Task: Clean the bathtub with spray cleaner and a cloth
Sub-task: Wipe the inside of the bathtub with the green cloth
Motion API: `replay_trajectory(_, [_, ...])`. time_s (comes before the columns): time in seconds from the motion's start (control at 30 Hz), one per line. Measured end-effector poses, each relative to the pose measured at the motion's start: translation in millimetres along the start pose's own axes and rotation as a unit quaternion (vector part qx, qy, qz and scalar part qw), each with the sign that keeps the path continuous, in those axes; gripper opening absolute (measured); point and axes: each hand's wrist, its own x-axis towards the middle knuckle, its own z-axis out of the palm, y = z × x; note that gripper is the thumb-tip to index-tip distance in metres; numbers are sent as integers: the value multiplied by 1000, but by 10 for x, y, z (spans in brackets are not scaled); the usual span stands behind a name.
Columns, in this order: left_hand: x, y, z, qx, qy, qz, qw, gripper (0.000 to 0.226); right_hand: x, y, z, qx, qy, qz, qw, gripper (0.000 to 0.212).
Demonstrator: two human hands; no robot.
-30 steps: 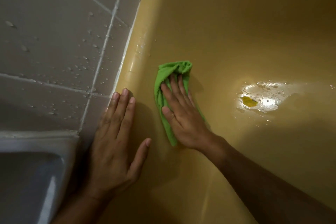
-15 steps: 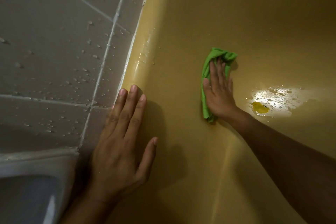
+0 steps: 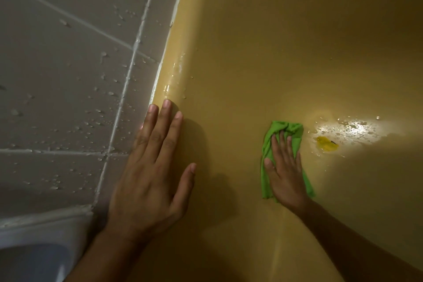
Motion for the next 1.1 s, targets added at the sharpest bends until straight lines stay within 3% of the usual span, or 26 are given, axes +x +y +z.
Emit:
replay_trajectory(0.17, [69, 5, -10, 3, -4, 4, 1000, 75, -510, -390, 283, 152, -11, 13, 988, 68])
replay_trajectory(0.3, [110, 2, -43, -7, -1, 14, 1000, 75, -678, -769, 274, 186, -38, -26, 981, 60])
replay_trajectory(0.47, [163, 7, -49, -10, 5, 17, 1000, 79, -452, -1251, -5, 122, -47, -157, 979, 61])
replay_trajectory(0.63, [195, 7, -53, 3, -2, 17, 1000, 82, 293, -1674, -414, 11, 10, -250, 968, 61])
replay_trajectory(0.83, [263, 8, -71, 13, -8, 16, 1000, 83, 1259, -1888, -869, -51, 80, -261, 961, 65])
replay_trajectory(1.1, [426, 6, -81, 44, -28, 11, 999, 82, 1746, -1365, -1022, -124, 108, -208, 964, 68])
